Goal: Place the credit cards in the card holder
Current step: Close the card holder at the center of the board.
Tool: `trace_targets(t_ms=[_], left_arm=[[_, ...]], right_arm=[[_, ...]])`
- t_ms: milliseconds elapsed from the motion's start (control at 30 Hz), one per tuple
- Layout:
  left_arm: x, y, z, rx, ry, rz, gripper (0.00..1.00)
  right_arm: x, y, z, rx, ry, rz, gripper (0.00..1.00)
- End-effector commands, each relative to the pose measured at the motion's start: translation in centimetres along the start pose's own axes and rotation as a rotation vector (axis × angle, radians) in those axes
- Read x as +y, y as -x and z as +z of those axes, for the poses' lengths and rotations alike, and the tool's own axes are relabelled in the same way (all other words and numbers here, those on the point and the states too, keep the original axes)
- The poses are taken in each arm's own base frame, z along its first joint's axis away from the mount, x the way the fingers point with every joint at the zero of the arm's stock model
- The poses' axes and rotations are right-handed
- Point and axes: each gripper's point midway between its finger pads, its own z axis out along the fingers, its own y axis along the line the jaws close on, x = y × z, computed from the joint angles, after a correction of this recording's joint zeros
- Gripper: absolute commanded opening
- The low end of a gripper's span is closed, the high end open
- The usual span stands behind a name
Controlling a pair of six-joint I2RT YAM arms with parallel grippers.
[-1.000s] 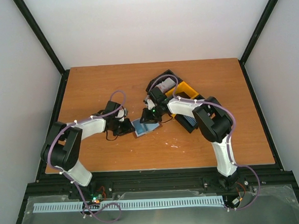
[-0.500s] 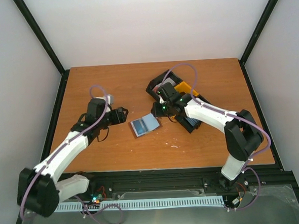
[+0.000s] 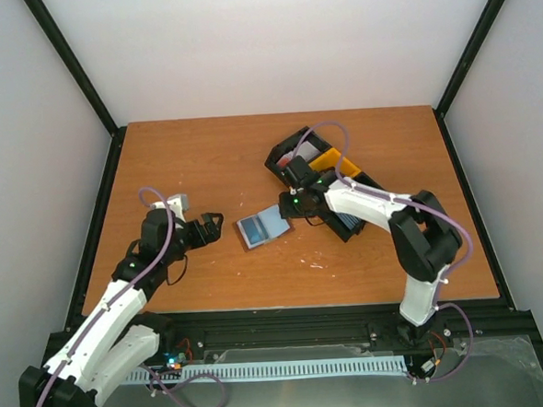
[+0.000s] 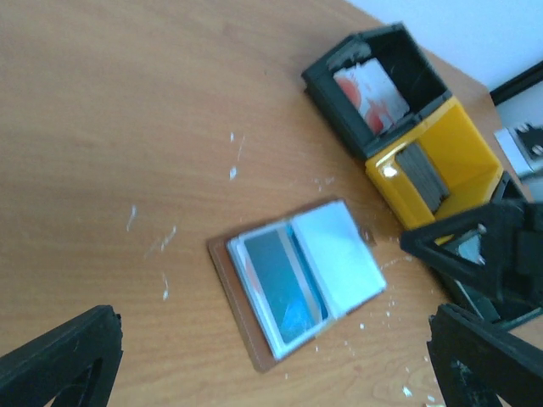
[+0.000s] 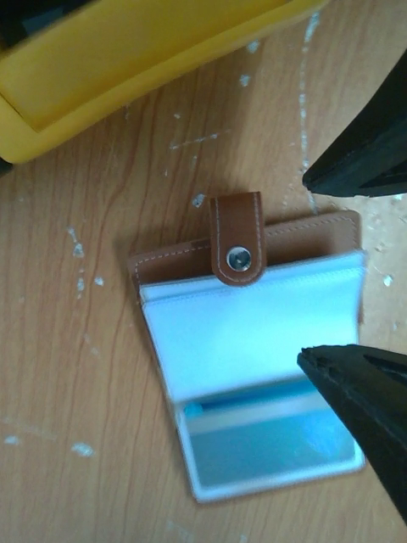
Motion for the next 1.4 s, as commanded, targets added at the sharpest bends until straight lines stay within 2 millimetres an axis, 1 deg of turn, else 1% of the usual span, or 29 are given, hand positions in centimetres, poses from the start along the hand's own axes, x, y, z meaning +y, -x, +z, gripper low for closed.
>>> trace_targets(t_ms=[0,67,133,233,300,333,367,500,600,700,833,900,967,1067,1267,1367], left_arm=[[-0.3,-2.6,0.3,0.094,-0.066,-0.112,1.0],[-0.1,-4.3,0.7,0.144,-0.093,-0.147,1.0],[-0.4,-5.6,1.0,0.187,-0.142,-0.17,1.0],[-0.6,-7.0,1.6,0.247,-0.182,-0.215,1.0],[-0.3,-7.7,2.0,0.28,-0.168,-0.237,1.0],[-0.1,-7.9,2.2,0.291,-0.159,-0.246,1.0],[-0.3,-7.6,2.5,0.288,-0.17,-0.247,1.0],[-0.3,-7.8,3.6,0.324,-0.164,-0.269,1.0],[-0.1,-7.9,4.5,0.353,-0.146,-0.288,1.0],[0.0,-7.9,5.3,0.377,-0.129,-0.308,1.0],[0.7,-8.2,6.3,0.406,-0.082,-0.354,0.98],[1.6,-8.9,6.9,0.434,-0.032,-0.401,0.94],[1.9,-9.4,7.4,0.464,-0.014,-0.428,0.89],[1.7,-9.7,8.0,0.486,-0.029,-0.433,0.85],[1.1,-9.4,9.0,0.506,-0.071,-0.426,0.84],[0.7,-9.9,9.8,0.538,-0.114,-0.45,0.8]], right_arm=[[-0.7,-0.3,2.5,0.039,-0.061,0.005,0.45],[-0.6,-0.4,3.3,0.061,-0.062,0.001,0.4],[-0.5,-0.4,4.1,0.074,-0.058,-0.013,0.38],[0.1,-0.4,4.7,0.089,-0.034,-0.04,0.37],[-0.2,-0.3,5.0,0.096,-0.058,-0.047,0.38],[-0.6,-0.3,5.3,0.101,-0.077,-0.051,0.39],[-0.8,-0.2,5.4,0.098,-0.095,-0.056,0.4],[-2.0,0.3,5.2,0.071,-0.176,-0.09,0.45],[-2.2,0.6,5.2,0.065,-0.213,-0.13,0.47],[-1.7,0.5,5.4,0.07,-0.217,-0.169,0.48],[-1.2,-0.6,6.2,0.113,-0.186,-0.197,0.5],[-1.6,-1.3,6.7,0.136,-0.195,-0.2,0.5],[-2.3,-2.0,7.1,0.157,-0.215,-0.197,0.49],[-2.8,-2.9,7.4,0.181,-0.221,-0.189,0.49],[-3.5,-5.4,8.2,0.251,-0.206,-0.159,0.45],[-3.4,-5.7,8.4,0.259,-0.192,-0.144,0.44]])
